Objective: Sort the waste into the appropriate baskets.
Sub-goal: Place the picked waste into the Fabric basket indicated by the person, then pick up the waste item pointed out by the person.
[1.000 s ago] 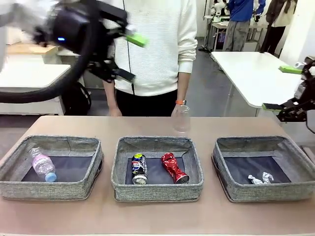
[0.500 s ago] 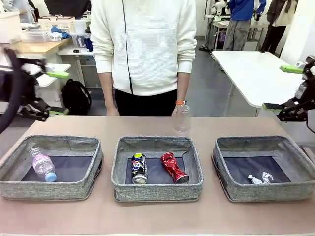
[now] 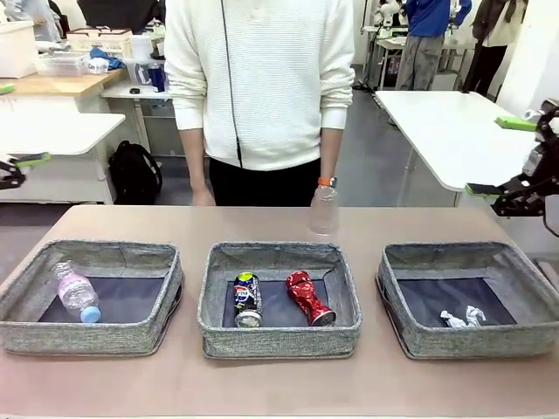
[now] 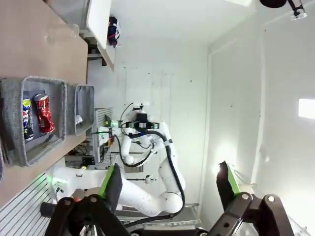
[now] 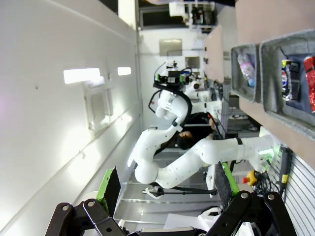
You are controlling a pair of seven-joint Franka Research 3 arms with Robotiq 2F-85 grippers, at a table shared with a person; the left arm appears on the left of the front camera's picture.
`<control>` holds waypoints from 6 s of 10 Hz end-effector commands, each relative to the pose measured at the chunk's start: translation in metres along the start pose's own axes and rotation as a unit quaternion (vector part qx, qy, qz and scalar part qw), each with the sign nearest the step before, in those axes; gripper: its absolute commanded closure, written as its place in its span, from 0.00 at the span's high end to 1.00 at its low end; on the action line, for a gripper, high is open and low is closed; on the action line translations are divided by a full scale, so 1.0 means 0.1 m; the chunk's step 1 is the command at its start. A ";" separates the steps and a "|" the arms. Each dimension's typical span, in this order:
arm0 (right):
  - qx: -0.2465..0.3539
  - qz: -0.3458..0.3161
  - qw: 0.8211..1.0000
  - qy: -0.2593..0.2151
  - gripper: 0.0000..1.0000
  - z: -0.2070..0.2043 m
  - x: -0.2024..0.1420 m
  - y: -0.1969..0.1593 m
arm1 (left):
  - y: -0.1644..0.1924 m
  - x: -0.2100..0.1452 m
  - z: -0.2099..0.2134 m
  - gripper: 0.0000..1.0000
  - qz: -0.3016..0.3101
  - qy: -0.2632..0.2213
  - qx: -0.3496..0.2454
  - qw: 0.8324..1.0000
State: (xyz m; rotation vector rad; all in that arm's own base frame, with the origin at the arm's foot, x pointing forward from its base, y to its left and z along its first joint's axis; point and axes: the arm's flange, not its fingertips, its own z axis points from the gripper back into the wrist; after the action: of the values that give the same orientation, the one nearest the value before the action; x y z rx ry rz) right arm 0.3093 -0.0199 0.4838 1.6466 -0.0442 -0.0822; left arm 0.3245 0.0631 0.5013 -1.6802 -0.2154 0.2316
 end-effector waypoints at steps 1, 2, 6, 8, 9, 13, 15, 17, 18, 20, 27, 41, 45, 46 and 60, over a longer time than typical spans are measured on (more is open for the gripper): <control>0.004 0.005 1.000 0.003 1.00 0.01 0.00 0.02 | -0.08 -0.05 -0.18 1.00 -0.009 0.006 0.021 1.000; 0.004 0.005 1.000 0.003 1.00 0.01 0.00 0.02 | -0.08 -0.05 -0.18 1.00 -0.009 0.006 0.021 1.000; 0.004 0.005 1.000 0.003 1.00 0.01 0.00 0.02 | -0.08 -0.05 -0.18 1.00 -0.009 0.006 0.021 1.000; 0.004 0.005 1.000 0.003 1.00 0.01 0.00 0.02 | -0.08 -0.05 -0.18 1.00 -0.009 0.006 0.021 1.000; 0.004 0.005 1.000 0.003 1.00 0.01 0.00 0.02 | -0.08 -0.05 -0.18 1.00 -0.009 0.006 0.021 1.000; 0.004 0.005 1.000 0.003 1.00 0.01 0.00 0.02 | -0.08 -0.05 -0.18 1.00 -0.009 0.006 0.021 1.000; 0.004 0.005 1.000 0.003 1.00 0.01 0.00 0.02 | -0.08 -0.05 -0.18 1.00 -0.009 0.006 0.021 1.000; 0.004 0.005 1.000 0.003 1.00 0.01 0.00 0.02 | -0.08 -0.05 -0.18 1.00 -0.009 0.006 0.021 1.000; 0.004 0.005 1.000 0.003 1.00 0.01 0.00 0.02 | -0.08 -0.05 -0.18 1.00 -0.009 0.006 0.021 1.000; 0.004 0.005 1.000 0.003 1.00 0.01 0.00 0.02 | -0.08 -0.05 -0.18 1.00 -0.009 0.006 0.021 1.000; 0.000 0.000 1.000 0.000 1.00 0.00 0.00 0.00 | -0.08 -0.05 -0.18 1.00 -0.009 0.006 0.021 1.000; -0.373 0.519 0.768 -0.023 1.00 -0.54 1.04 0.20 | -0.08 -0.05 -0.18 1.00 -0.009 0.006 0.021 1.000; -0.391 0.626 0.674 -0.033 1.00 -0.58 2.17 -0.60 | -0.08 -0.05 -0.18 1.00 -0.009 0.006 0.021 1.000; -0.402 0.626 0.662 -0.088 1.00 -0.66 2.28 -0.77 | -0.08 -0.05 -0.18 1.00 -0.009 0.006 0.021 1.000; -0.315 0.684 0.640 0.154 1.00 -1.18 3.16 -2.05 | -0.08 -0.05 -0.18 1.00 -0.009 0.006 0.021 1.000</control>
State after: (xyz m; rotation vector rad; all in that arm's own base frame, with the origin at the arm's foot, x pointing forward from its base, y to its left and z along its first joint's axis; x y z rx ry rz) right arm 0.6176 0.0839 0.2863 0.5611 -0.8752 1.1935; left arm 0.3247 0.0468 0.5073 -1.6266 -0.2131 0.2047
